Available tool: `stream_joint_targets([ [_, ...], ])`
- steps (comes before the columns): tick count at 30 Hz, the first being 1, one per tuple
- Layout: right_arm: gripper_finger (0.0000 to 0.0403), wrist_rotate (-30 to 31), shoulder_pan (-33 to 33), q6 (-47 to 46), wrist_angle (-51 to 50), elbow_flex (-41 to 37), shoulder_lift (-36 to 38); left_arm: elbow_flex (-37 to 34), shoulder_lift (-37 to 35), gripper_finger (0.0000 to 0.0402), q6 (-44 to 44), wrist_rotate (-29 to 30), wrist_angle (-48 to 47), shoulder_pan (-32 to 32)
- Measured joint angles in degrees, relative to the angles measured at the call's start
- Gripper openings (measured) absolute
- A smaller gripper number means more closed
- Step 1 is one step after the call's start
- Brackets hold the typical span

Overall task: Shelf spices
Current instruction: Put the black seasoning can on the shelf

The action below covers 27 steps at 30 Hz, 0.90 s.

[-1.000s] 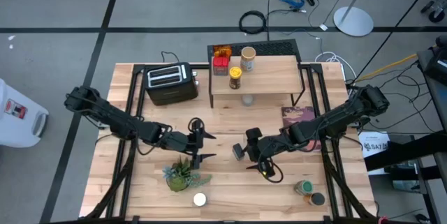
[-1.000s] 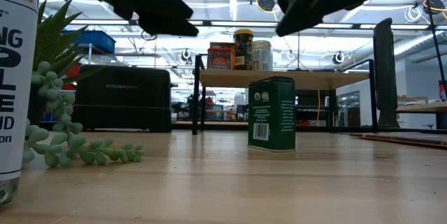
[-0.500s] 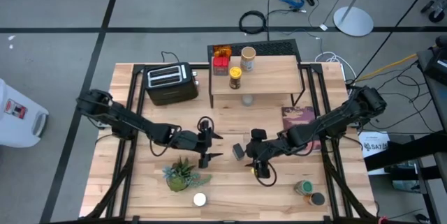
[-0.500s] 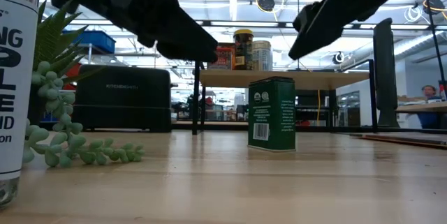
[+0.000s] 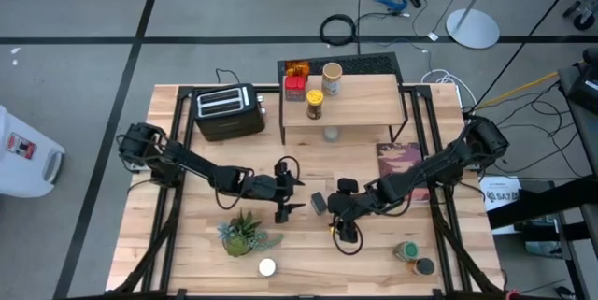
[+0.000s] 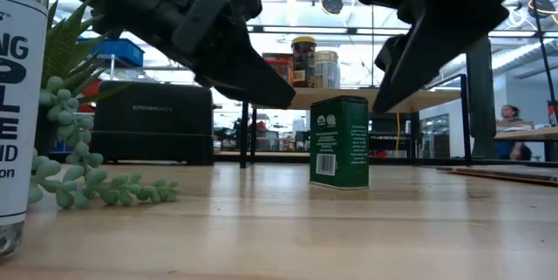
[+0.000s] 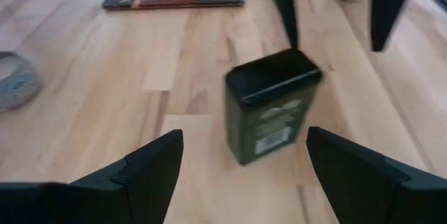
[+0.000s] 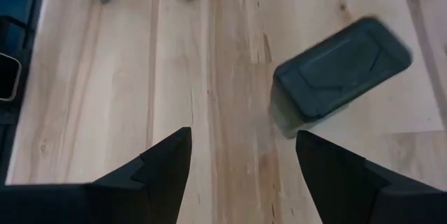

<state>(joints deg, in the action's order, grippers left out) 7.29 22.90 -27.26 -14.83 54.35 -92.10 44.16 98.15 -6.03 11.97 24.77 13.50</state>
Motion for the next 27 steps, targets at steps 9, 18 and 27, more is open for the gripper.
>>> stream_joint_targets([
  [9, 0.0244, 0.06, 0.08, -0.42, 1.90, 0.00, -3.52, 0.04, 0.00, 0.0315, -1.19, 0.17, -0.02, -2.42],
  [18, 0.0244, -0.05, 0.08, 0.74, 7.32, 0.00, -4.85, 0.05, 0.00, 0.0315, -1.27, 0.49, -1.36, -2.77],
  [27, 0.0244, -2.05, 0.08, -0.61, 7.96, 0.00, -4.87, 0.06, 0.00, 0.0315, -2.74, 1.79, -4.90, -2.65],
])
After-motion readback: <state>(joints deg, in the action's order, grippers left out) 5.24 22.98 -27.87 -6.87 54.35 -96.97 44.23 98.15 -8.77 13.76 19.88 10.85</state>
